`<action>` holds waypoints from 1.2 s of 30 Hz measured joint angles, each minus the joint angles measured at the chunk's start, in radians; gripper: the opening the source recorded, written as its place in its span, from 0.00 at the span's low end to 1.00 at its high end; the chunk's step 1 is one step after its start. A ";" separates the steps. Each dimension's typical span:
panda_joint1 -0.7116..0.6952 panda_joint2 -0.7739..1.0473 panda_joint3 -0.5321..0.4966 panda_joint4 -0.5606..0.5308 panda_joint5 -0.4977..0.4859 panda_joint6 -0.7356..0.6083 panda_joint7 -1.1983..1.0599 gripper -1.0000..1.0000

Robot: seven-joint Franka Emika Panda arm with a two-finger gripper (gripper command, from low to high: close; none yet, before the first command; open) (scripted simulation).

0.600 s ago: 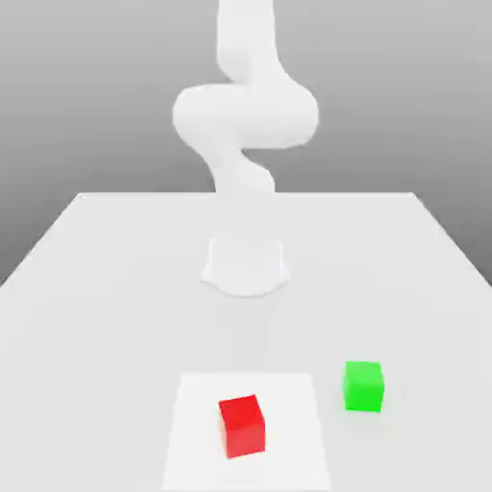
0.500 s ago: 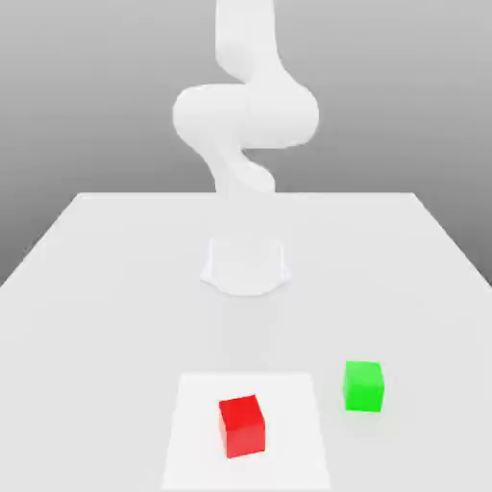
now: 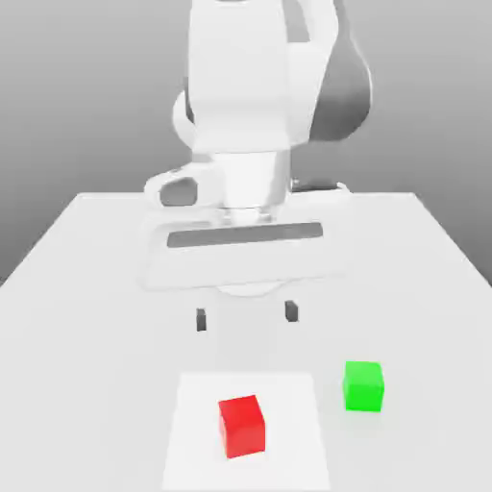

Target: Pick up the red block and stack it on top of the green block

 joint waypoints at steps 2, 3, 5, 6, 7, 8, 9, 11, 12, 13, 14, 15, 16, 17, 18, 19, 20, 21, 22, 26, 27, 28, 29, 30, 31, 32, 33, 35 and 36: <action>0.000 0.072 -0.001 -0.027 -0.006 0.036 -0.018 0.50; -0.002 0.108 -0.001 -0.041 -0.011 0.054 -0.026 0.50; -0.004 0.180 0.001 -0.048 -0.008 0.103 -0.039 0.50; -0.007 0.216 0.005 -0.045 -0.002 0.132 -0.045 0.50; -0.011 0.252 0.011 -0.041 0.004 0.161 -0.050 0.50; -0.016 0.289 0.017 -0.037 0.011 0.192 -0.056 0.50; -0.019 0.325 0.022 -0.032 0.019 0.222 -0.062 0.50; -0.024 0.351 0.028 -0.028 0.022 0.244 -0.064 0.00; -0.024 0.351 0.028 -0.028 0.022 0.243 -0.063 0.00; -0.024 0.351 0.028 -0.028 0.021 0.243 -0.063 0.00; -0.024 0.351 0.028 -0.028 0.021 0.243 -0.062 0.00; -0.025 0.351 0.028 -0.028 0.020 0.243 -0.062 0.00; -0.027 0.364 0.031 -0.026 0.022 0.254 -0.064 0.00; -0.027 0.352 0.030 -0.028 0.020 0.244 -0.063 0.00; -0.025 0.328 0.027 -0.031 0.015 0.224 -0.058 0.00; -0.023 0.298 0.024 -0.036 0.008 0.199 -0.054 0.00; -0.021 0.265 0.020 -0.041 0.002 0.171 -0.050 0.00; -0.019 0.230 0.016 -0.046 -0.006 0.141 -0.044 0.00; -0.019 0.195 0.015 -0.052 -0.013 0.111 -0.039 0.00; 0.035 0.112 0.059 -0.085 -0.040 0.062 -0.135 0.00; 0.055 0.096 0.071 -0.094 -0.044 0.056 -0.172 0.00; 0.077 0.081 0.079 -0.104 -0.047 0.050 -0.209 0.00; 0.096 0.066 0.091 -0.113 -0.047 0.045 -0.249 0.00; 0.108 0.051 0.110 -0.123 -0.048 0.039 -0.289 0.00; 0.133 0.037 0.116 -0.132 -0.046 0.034 -0.331 0.00; 0.157 0.022 0.124 -0.142 -0.044 0.029 -0.373 0.00; 0.179 0.007 0.131 -0.151 -0.041 0.024 -0.416 0.00; 0.222 -0.022 0.145 -0.171 -0.033 0.014 -0.503 0.00; 0.241 -0.036 0.154 -0.180 -0.029 0.009 -0.546 0.00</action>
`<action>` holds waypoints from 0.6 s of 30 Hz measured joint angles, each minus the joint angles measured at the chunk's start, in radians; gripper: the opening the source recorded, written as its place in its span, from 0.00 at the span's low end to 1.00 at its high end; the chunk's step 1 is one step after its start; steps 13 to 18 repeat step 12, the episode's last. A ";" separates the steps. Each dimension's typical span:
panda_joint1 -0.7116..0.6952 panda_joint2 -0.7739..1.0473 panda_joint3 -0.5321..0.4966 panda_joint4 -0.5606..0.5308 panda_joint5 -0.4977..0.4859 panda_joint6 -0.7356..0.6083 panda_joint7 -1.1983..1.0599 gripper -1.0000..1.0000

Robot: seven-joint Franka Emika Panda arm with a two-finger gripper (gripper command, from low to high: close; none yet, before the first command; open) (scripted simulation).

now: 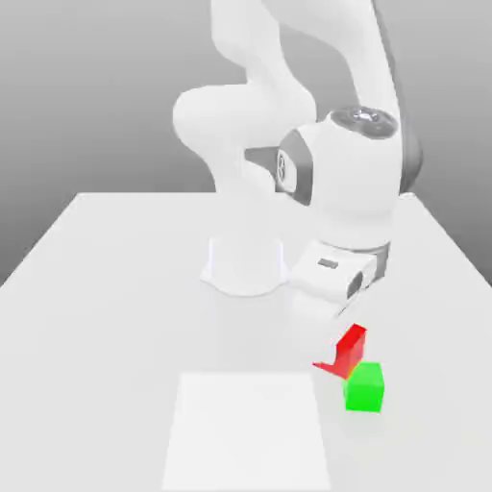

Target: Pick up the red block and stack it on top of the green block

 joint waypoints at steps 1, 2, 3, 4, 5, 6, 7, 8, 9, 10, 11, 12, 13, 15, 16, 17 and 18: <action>0.018 -0.014 0.009 -0.010 0.006 -0.005 -0.045 0.00; 0.041 -0.027 0.013 -0.019 0.011 -0.008 -0.088 0.00; 0.049 -0.015 0.018 -0.022 0.013 0.007 -0.108 0.00; 0.054 0.008 0.021 -0.023 0.011 0.031 -0.116 0.00; 0.057 0.037 0.021 -0.023 0.006 0.060 -0.118 0.00; 0.059 0.070 0.020 -0.022 -0.001 0.091 -0.115 0.00; 0.058 0.104 0.019 -0.021 -0.010 0.124 -0.110 0.00; 0.058 0.139 0.015 -0.020 -0.022 0.158 -0.102 0.00; 0.061 0.172 0.008 -0.019 -0.035 0.189 -0.093 1.00; 0.061 0.172 0.008 -0.019 -0.035 0.189 -0.093 1.00; 0.061 0.172 0.008 -0.019 -0.035 0.189 -0.093 1.00; 0.061 0.172 0.008 -0.019 -0.035 0.189 -0.093 1.00; 0.061 0.172 0.008 -0.019 -0.035 0.189 -0.093 1.00; 0.061 0.172 0.008 -0.019 -0.035 0.189 -0.093 1.00; 0.061 0.172 0.008 -0.019 -0.035 0.189 -0.093 1.00; 0.061 0.172 0.008 -0.019 -0.035 0.189 -0.093 1.00; 0.061 0.172 0.008 -0.019 -0.035 0.189 -0.093 1.00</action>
